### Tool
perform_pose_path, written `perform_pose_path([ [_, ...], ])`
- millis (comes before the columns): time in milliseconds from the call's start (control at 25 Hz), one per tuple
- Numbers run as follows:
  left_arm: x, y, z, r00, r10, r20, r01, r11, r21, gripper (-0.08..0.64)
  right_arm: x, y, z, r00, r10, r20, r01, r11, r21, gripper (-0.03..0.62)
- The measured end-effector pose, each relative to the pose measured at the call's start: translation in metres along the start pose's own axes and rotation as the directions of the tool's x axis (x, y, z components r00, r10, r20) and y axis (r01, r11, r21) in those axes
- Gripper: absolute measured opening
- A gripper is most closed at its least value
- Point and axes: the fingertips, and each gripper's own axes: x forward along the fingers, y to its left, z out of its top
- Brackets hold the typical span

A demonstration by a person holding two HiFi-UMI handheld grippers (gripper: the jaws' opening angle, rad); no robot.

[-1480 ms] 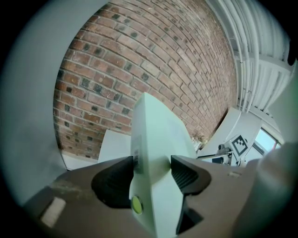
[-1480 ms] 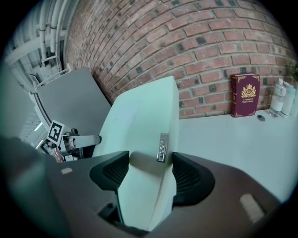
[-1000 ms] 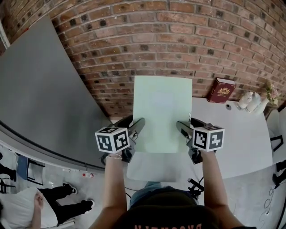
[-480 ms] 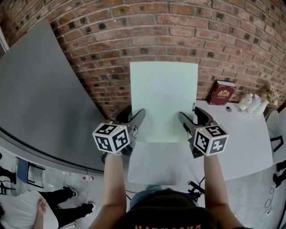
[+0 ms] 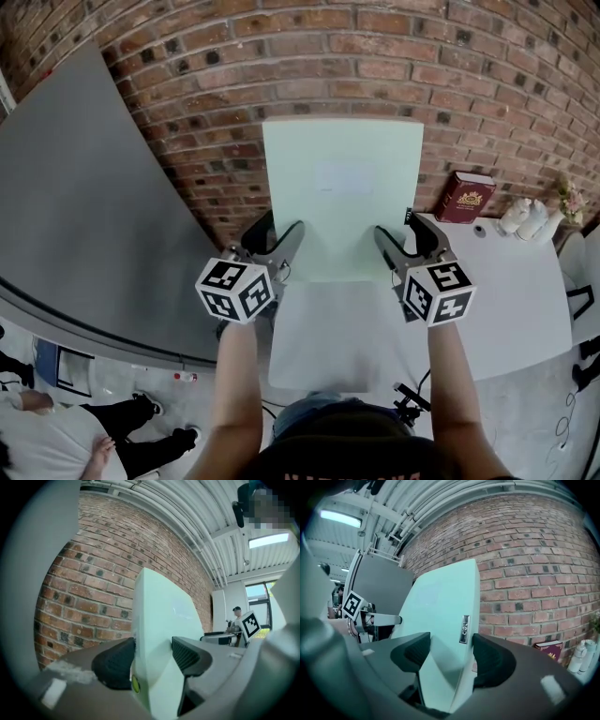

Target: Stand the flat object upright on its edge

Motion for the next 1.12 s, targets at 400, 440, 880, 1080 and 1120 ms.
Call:
perform_pose_path([
  [400, 0.030, 0.019, -0.017, 0.997, 0.032, -0.068, -0.027, 0.997, 0.078, 0.255, 0.033, -0.018, -0.019, 0.997, -0.049, -0.056, 0.046, 0.997, -0.059, 0.281],
  [440, 0.034, 0.021, -0.019, 0.996, 0.037, -0.077, -0.030, 0.996, 0.087, 0.254, 0.037, -0.020, -0.022, 0.996, -0.057, -0.063, 0.053, 0.997, -0.064, 0.281],
  [880, 0.074, 0.052, -0.045, 0.988, 0.076, -0.135, -0.058, 0.990, 0.129, 0.254, 0.081, -0.043, -0.050, 0.986, -0.116, -0.116, 0.106, 0.990, -0.094, 0.279],
  [1080, 0.094, 0.067, -0.054, 0.981, 0.089, -0.173, -0.059, 0.983, 0.172, 0.253, 0.103, -0.053, -0.061, 0.979, -0.147, -0.142, 0.133, 0.986, -0.103, 0.279],
  [1120, 0.098, 0.070, -0.056, 0.979, 0.092, -0.182, -0.059, 0.982, 0.182, 0.255, 0.108, -0.055, -0.065, 0.977, -0.150, -0.150, 0.136, 0.986, -0.101, 0.279],
])
